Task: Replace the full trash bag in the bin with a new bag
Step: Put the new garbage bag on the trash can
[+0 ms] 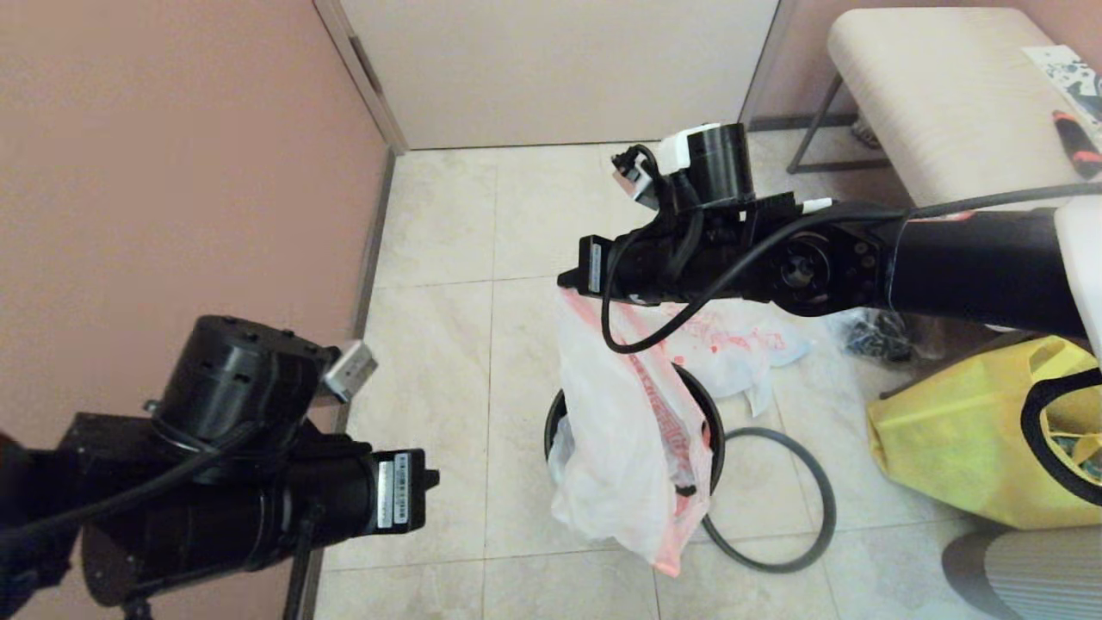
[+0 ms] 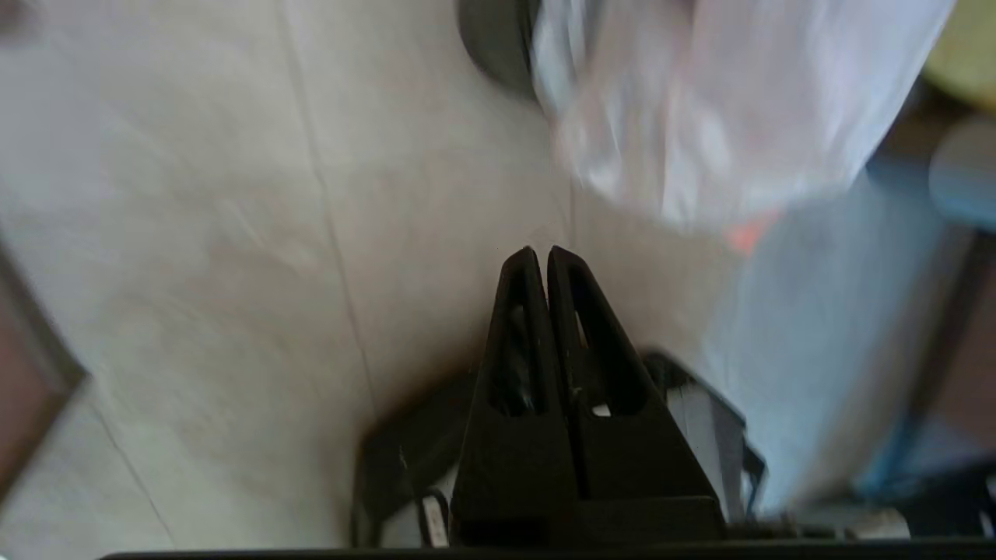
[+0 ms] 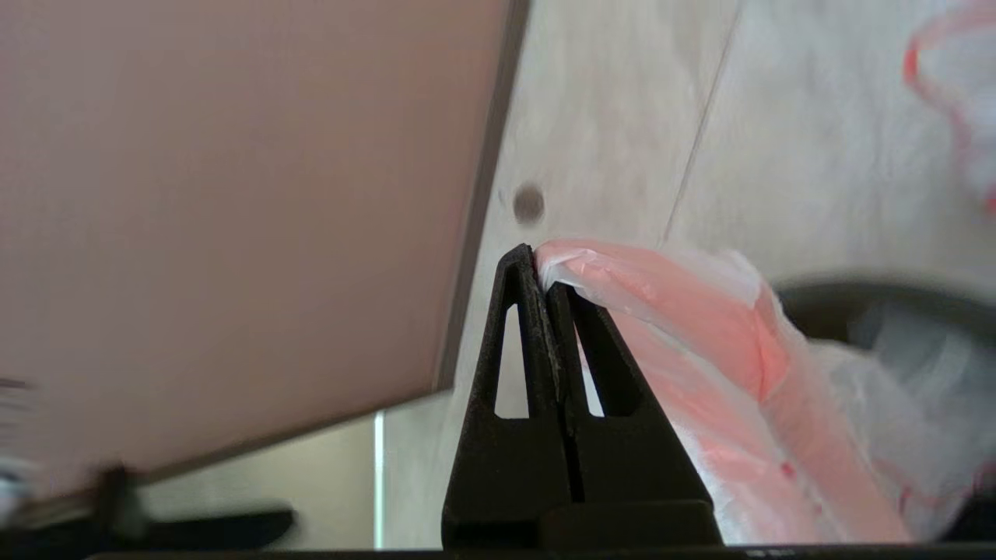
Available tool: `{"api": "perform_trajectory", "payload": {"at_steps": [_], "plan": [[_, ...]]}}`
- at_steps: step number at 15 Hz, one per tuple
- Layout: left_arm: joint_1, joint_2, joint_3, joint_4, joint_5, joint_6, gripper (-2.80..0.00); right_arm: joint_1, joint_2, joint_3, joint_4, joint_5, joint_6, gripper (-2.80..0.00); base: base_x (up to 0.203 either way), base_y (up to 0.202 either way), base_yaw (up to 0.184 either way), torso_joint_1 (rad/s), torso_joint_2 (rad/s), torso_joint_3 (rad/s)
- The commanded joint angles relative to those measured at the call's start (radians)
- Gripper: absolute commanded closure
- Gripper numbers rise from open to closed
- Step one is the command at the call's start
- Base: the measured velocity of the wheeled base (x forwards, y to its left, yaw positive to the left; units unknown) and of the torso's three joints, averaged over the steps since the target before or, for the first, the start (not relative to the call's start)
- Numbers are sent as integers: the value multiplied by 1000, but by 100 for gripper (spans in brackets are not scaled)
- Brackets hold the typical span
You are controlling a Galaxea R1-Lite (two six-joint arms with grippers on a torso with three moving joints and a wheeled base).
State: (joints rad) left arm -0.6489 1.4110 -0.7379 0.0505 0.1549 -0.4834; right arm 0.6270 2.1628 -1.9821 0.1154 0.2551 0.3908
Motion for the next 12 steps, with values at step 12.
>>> {"api": "perform_trajectory", "payload": {"at_steps": [12], "plan": [[49,583,30,-301,-341,258,0,-7,-12,-1,-148,-5,-13,0,0,0,0,0,0,0]]}}
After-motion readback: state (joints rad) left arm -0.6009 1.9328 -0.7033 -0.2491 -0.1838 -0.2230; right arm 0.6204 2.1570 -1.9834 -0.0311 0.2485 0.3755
